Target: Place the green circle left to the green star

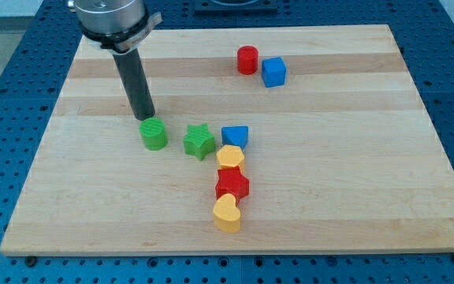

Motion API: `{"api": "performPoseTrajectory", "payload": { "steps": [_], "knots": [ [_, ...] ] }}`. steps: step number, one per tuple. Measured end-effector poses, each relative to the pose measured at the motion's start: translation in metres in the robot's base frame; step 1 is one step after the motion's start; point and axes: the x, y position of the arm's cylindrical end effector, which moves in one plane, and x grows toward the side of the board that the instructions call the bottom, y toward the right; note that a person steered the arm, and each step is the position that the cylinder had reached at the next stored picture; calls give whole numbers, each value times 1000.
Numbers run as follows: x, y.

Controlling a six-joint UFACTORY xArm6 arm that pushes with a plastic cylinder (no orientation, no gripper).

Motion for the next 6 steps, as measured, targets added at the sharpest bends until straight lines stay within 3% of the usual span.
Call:
{"api": "performPoseTrajectory", "payload": {
  "steps": [3,6],
  "knots": [
    [26,-35],
    [43,7]
  ]
}}
